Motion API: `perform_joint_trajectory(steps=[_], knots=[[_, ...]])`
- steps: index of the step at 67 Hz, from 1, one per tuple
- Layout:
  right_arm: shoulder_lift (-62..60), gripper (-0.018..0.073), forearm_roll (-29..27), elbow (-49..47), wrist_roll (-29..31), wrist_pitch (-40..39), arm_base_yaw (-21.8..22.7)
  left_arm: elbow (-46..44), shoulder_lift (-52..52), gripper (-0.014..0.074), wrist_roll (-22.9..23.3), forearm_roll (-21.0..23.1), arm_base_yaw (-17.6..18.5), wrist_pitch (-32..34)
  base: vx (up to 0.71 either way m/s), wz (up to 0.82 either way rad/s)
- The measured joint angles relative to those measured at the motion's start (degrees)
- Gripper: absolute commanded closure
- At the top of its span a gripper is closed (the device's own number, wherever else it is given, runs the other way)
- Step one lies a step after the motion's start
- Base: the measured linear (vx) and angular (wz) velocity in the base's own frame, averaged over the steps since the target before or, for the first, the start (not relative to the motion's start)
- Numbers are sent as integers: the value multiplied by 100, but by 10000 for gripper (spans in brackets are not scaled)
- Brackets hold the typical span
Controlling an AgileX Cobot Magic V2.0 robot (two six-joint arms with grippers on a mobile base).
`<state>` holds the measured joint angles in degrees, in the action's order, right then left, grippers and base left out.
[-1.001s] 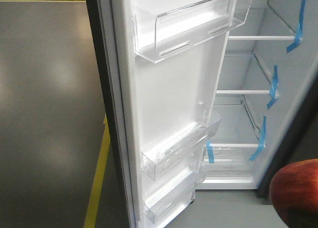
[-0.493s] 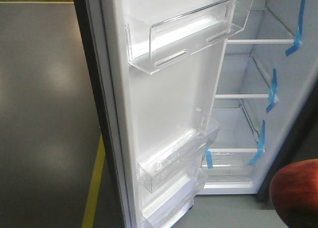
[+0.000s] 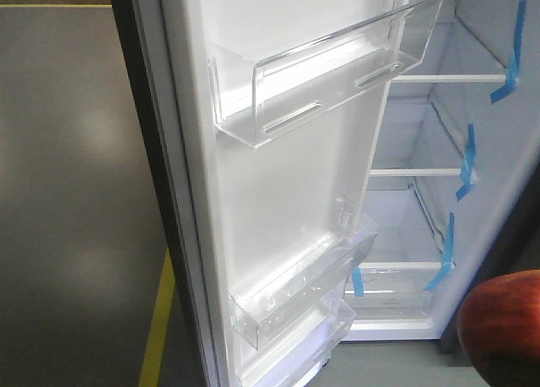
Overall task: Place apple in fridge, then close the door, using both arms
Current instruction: 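Hold the apple in the right gripper in front of the refrigerator door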
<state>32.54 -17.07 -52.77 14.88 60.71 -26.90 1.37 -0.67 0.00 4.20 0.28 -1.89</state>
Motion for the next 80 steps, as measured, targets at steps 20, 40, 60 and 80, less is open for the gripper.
perform_joint_trajectory(steps=[20,40,60,80], knots=[[0,335,0,0,0,5,0,0,0,602,0,0,0,0,5,0],[0,335,0,0,0,5,0,0,0,602,0,0,0,0,1,-1],[0,335,-6,0,0,21,0,0,0,602,0,0,0,0,0,0],[0,335,-6,0,0,21,0,0,0,602,0,0,0,0,0,0]])
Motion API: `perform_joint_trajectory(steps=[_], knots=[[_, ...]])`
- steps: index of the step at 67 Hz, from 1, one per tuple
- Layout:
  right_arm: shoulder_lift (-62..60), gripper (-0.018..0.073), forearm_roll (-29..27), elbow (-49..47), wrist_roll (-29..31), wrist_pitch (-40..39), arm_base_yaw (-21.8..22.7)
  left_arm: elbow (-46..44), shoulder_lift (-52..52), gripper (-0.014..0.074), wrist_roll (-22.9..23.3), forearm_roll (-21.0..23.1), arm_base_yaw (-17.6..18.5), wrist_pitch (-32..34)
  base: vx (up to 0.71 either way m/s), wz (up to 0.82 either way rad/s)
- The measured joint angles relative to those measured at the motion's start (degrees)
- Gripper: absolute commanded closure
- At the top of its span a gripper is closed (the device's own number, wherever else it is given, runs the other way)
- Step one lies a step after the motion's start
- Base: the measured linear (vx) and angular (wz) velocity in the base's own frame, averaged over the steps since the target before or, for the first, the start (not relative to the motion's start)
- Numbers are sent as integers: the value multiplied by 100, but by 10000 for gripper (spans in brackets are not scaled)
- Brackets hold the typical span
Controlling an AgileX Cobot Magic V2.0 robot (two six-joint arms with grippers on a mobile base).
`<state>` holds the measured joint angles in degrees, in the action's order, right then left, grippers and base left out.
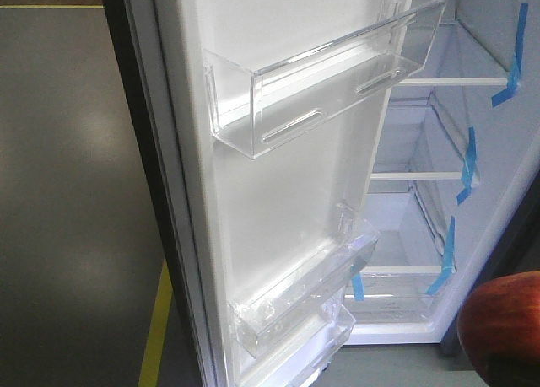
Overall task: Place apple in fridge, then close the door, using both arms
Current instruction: 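Hold the apple in the right gripper in front of the refrigerator door, then raise the right gripper with the apple over the upper door bin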
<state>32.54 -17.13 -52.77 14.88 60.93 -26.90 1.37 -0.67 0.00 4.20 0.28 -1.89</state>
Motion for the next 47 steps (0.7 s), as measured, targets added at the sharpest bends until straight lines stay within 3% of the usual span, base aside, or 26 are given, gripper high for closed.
perform_joint_trajectory(steps=[31,47], knots=[[0,335,44,0,0,-32,0,0,0,602,0,0,0,0,0,0],[0,334,159,0,-16,-480,0,0,0,602,0,0,0,0,0,0]])
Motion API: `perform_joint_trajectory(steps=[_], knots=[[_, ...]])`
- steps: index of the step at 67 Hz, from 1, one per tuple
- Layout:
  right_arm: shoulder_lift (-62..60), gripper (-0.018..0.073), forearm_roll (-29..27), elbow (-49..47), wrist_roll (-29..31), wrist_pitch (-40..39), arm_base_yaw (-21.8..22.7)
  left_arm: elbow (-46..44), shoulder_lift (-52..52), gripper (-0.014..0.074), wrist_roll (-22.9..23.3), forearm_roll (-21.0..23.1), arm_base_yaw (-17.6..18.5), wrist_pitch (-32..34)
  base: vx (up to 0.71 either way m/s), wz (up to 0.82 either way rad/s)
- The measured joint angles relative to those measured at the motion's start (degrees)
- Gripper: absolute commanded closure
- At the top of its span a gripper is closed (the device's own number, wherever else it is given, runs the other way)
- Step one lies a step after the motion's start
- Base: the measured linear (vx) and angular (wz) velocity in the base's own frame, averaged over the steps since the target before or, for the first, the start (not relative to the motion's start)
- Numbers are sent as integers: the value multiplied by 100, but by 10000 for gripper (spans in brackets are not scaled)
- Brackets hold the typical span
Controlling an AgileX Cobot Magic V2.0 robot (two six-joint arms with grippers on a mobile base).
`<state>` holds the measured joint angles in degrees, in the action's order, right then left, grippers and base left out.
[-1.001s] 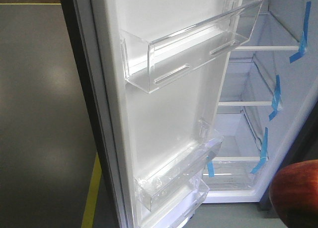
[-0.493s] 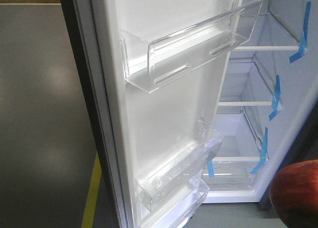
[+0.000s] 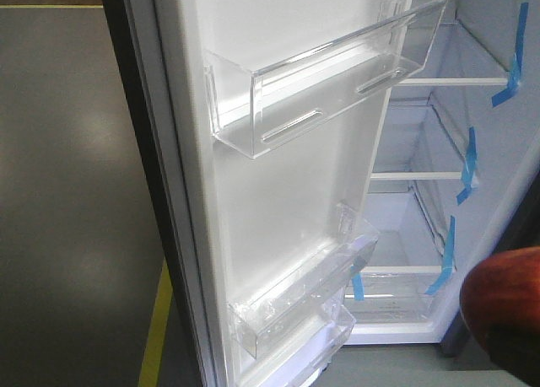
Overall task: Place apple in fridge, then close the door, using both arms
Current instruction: 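Raise the right gripper with the apple over the upper door bin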
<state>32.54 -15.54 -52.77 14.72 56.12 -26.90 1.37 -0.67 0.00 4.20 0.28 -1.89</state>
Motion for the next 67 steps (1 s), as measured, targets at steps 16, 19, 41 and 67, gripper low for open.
perform_joint_trajectory(steps=[16,19,41,67], knots=[[576,329,916,-119,-1187,-1111,0,0,0,602,0,0,0,0,0,0],[821,327,1158,-265,-1472,-1214,0,0,0,602,0,0,0,0,0,0],[2528,319,2020,-2384,-2057,-1359,0,0,0,602,0,0,0,0,0,0],[4454,314,2047,-4919,-1653,-433,0,0,0,602,0,0,0,0,0,0]])
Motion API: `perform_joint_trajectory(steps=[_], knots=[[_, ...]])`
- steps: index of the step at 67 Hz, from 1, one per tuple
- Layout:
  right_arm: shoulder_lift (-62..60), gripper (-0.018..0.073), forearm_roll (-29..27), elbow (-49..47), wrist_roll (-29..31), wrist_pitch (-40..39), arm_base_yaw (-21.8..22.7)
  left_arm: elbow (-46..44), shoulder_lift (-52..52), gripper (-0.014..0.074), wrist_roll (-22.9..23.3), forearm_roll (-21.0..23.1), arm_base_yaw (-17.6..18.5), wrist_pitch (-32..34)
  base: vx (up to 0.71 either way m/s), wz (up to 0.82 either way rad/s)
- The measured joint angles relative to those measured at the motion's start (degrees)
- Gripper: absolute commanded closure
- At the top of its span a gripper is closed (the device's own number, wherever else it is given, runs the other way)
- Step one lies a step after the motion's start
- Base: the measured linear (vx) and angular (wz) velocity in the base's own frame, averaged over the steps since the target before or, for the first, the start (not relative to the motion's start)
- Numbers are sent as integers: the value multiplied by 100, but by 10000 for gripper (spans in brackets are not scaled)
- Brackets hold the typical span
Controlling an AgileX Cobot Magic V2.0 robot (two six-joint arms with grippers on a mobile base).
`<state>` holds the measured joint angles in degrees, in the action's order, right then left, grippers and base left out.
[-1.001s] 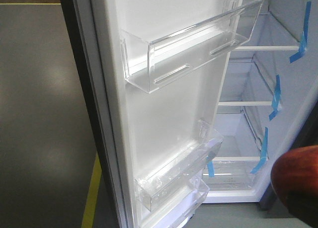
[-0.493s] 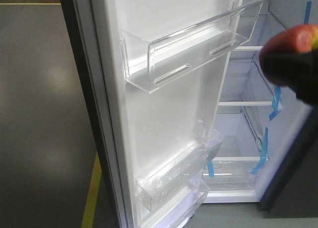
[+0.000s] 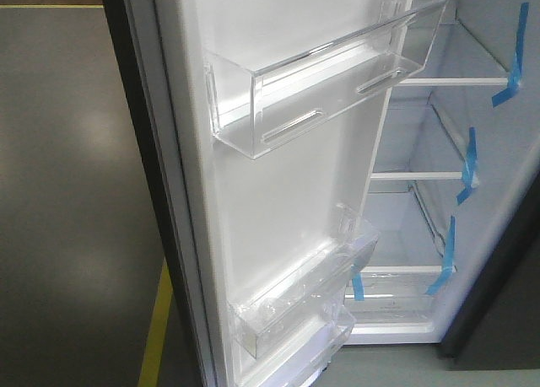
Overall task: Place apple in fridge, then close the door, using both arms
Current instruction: 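Raise the right gripper with the apple over the upper door bin, then lower the apple into the upper door bin and open the right gripper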
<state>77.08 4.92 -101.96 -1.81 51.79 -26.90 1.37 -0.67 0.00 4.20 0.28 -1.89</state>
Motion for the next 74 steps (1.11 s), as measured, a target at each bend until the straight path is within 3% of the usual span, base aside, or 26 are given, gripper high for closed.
perform_joint_trajectory(steps=[19,42,74], knots=[[1140,314,0,-976,181,432,0,0,0,602,0,0,0,0,0,0],[1730,302,147,-1126,225,322,0,0,0,602,0,0,0,0,0,0],[1756,-17,147,-1128,181,308,0,0,0,602,0,0,0,0,0,0]])
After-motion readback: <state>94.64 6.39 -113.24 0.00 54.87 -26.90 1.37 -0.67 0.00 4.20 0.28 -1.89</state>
